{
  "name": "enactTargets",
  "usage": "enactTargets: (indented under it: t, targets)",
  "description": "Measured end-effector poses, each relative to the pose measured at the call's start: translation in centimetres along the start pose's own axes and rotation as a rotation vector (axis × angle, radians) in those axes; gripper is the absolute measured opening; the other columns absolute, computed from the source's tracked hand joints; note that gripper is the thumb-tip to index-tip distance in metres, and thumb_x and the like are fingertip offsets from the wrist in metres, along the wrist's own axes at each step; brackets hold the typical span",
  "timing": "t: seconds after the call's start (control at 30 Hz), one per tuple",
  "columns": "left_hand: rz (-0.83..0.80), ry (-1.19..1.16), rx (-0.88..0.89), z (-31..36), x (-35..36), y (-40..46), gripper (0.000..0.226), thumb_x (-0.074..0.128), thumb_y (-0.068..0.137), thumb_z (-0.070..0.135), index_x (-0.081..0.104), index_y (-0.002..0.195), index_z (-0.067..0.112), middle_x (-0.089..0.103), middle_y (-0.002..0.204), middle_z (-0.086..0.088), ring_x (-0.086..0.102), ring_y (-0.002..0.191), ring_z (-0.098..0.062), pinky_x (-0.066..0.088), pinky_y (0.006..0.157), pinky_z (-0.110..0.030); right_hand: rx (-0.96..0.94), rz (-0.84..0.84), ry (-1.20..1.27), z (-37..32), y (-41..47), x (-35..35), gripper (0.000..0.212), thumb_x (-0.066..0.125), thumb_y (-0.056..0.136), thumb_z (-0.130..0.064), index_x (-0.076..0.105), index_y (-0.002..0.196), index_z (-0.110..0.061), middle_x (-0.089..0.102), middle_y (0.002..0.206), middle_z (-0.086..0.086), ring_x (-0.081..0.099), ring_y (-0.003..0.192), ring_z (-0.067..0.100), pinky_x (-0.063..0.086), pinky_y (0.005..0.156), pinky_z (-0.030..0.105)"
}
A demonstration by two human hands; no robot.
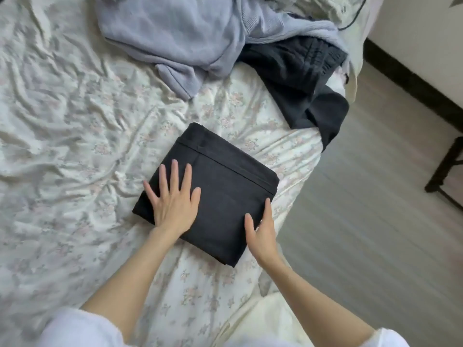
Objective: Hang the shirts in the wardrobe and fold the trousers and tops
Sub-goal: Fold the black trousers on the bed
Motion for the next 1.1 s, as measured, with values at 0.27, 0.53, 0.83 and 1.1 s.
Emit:
enactTargets:
  t: [0.27, 0.53, 0.83, 1.1]
  targets:
    - [-0.200, -0.651, -0.280, -5.7, -1.0, 5.3, 0.074, 0.060, 0.079, 0.058, 0.037, 0.138, 0.019, 0.051, 0.134, -0.003, 0.051, 0.117, -0.025, 0.045, 0.096, -0.044, 0.197, 0.078, 0.422, 0.6, 1.3, 1.1, 0.068, 0.055, 0.091, -0.031, 0.017, 0.146, -0.029, 0.036, 0.139, -0.017, 0.041, 0.123, 0.005, 0.033, 0.104, 0.026]
    - [-0.050, -0.785, -0.307, -5.9, -4.2, 1.6, 0.043, 0.052, 0.091, 0.043, 0.050, 0.116, 0.009, 0.058, 0.109, -0.005, 0.055, 0.101, -0.025, 0.044, 0.081, -0.036, -0.012, 0.154, 0.311, -5.2, 0.2, -1.9, 0.049, 0.046, 0.095, -0.023, 0.029, 0.141, -0.025, 0.047, 0.133, -0.011, 0.047, 0.119, 0.009, 0.036, 0.098, 0.025]
    - [0.611, -0.874, -0.536, -8.9, -17.7, -8.0, 0.031, 0.045, 0.096, 0.033, 0.046, 0.104, 0.004, 0.052, 0.081, -0.001, 0.048, 0.083, -0.027, 0.032, 0.069, -0.032, -0.510, 0.067, 0.122, -22.0, -4.0, -2.3, 0.045, 0.035, 0.099, -0.018, 0.027, 0.144, -0.015, 0.040, 0.144, 0.001, 0.038, 0.131, 0.016, 0.033, 0.109, 0.037]
    - [1.252, -0.707, -0.668, -12.0, -32.1, -26.1, 0.038, 0.044, 0.097, 0.023, 0.042, 0.133, 0.008, 0.050, 0.131, -0.009, 0.049, 0.113, -0.020, 0.031, 0.082, -0.016, -1.002, -0.184, 0.122, -35.8, -18.6, 0.7, 0.047, 0.039, 0.098, -0.019, 0.026, 0.143, -0.015, 0.042, 0.142, 0.002, 0.042, 0.128, 0.015, 0.034, 0.098, 0.020]
Point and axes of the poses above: each hand's wrist, its own y-axis towards the middle knuckle, its own x-axis out of the palm, z = x × y, the point moved 9 cm from there along y, towards the middle knuckle
